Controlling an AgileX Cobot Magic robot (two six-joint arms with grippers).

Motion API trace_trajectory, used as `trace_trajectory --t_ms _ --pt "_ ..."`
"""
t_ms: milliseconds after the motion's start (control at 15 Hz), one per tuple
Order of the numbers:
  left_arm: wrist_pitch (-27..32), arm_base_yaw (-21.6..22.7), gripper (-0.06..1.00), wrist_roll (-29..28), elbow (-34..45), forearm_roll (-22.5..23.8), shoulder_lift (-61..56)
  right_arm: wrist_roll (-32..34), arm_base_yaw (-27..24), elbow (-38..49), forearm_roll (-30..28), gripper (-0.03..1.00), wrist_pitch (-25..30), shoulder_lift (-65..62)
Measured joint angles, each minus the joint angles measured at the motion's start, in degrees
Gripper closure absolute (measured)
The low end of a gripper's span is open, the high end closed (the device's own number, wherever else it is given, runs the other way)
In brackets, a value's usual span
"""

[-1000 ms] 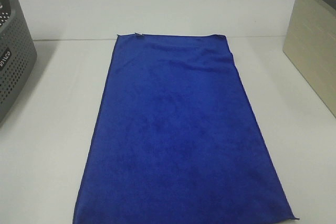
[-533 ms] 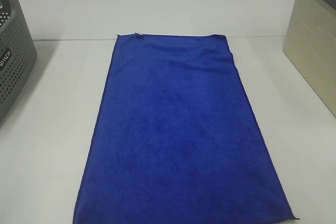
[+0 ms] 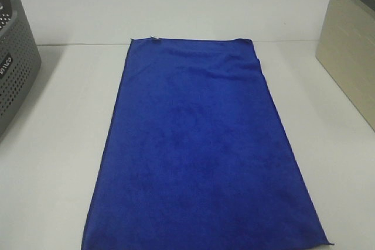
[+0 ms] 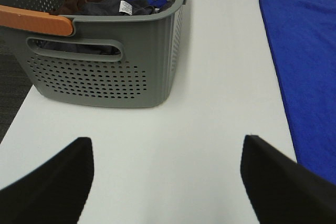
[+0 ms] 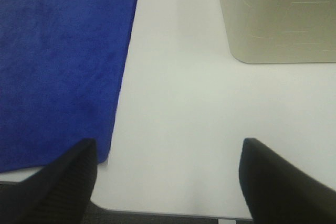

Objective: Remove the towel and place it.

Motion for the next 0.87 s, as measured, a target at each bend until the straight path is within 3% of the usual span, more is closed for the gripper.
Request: trace_trajectory --t_ms 867 --pt "0.0 0.0 0.22 0.0 0.0 0.0 0.0 0.0 0.0 0.0 0.0 0.26 0.0 0.0"
